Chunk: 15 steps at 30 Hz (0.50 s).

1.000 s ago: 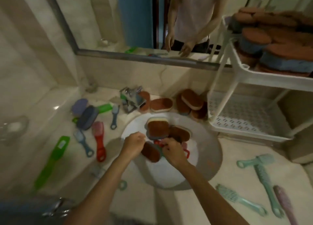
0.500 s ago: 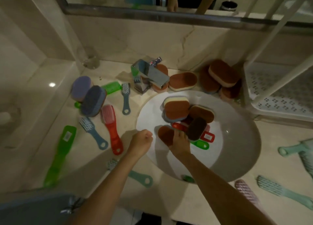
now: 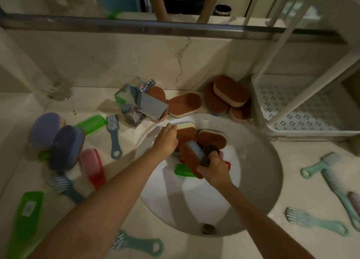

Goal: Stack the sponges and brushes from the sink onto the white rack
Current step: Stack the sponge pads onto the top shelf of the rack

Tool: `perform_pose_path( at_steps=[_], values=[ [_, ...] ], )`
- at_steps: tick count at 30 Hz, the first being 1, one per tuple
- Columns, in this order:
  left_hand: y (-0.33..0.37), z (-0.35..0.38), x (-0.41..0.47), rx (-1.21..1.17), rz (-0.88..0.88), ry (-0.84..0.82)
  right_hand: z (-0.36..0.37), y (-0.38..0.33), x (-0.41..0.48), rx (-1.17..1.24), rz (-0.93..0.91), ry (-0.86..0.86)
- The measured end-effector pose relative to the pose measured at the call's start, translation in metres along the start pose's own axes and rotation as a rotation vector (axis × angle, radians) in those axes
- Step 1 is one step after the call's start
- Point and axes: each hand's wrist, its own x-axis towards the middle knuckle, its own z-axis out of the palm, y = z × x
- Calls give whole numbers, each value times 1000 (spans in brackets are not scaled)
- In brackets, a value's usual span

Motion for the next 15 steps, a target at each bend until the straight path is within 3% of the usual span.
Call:
perform_pose_path(
  at_steps=[2,6,10,15],
  values=[
    [1,13,12,89,24,-52,-15,6,6,-2,33,24],
    [5,28,23,237,8,57,-33,20,13,25,78,50],
    [13,31,21,354,-28,44,-41,28,14,58,102,33],
    [28,14,-7,180,-125,90,-63,30,-1,27,53,92]
  ],
)
